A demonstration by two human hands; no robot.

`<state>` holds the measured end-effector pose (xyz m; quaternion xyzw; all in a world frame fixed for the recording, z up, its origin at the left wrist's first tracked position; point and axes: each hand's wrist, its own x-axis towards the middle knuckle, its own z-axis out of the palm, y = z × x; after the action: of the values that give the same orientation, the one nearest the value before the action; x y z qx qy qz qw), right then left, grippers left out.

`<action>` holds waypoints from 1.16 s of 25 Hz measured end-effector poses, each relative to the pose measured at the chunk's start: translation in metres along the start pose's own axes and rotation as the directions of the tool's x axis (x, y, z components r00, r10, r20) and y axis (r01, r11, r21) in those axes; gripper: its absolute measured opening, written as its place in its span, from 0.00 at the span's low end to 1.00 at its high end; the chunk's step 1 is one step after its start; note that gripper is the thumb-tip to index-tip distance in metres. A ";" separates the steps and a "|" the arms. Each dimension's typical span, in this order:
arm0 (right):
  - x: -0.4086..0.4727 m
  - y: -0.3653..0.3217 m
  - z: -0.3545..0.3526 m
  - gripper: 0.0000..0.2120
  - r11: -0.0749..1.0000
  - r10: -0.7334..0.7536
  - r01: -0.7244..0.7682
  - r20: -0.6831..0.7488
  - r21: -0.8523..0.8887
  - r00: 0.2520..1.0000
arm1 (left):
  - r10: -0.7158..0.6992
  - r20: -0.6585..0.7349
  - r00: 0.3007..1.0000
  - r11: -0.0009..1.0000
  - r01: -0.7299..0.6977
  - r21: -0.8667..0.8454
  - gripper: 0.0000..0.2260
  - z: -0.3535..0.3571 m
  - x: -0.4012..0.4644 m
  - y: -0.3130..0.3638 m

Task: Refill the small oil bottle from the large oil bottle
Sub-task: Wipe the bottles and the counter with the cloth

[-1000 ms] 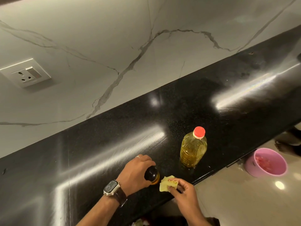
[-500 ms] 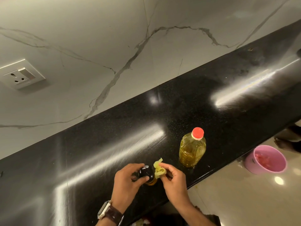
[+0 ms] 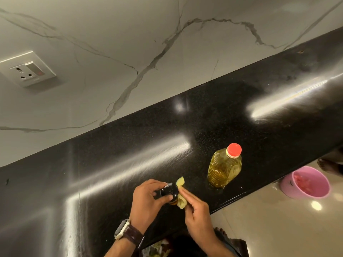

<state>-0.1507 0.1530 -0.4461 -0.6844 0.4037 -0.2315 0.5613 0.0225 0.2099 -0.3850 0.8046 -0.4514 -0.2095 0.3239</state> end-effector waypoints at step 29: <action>0.015 -0.043 -0.016 0.15 0.897 -0.282 0.272 0.022 -0.348 0.959 | 0.046 -0.063 0.997 0.994 -0.039 0.101 0.31 0.004 -0.009 -0.007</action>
<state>-0.1417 0.1333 -0.4033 -0.8197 0.3449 -0.2438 0.3869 0.0197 0.2195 -0.3921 0.8163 -0.4676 -0.1537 0.3024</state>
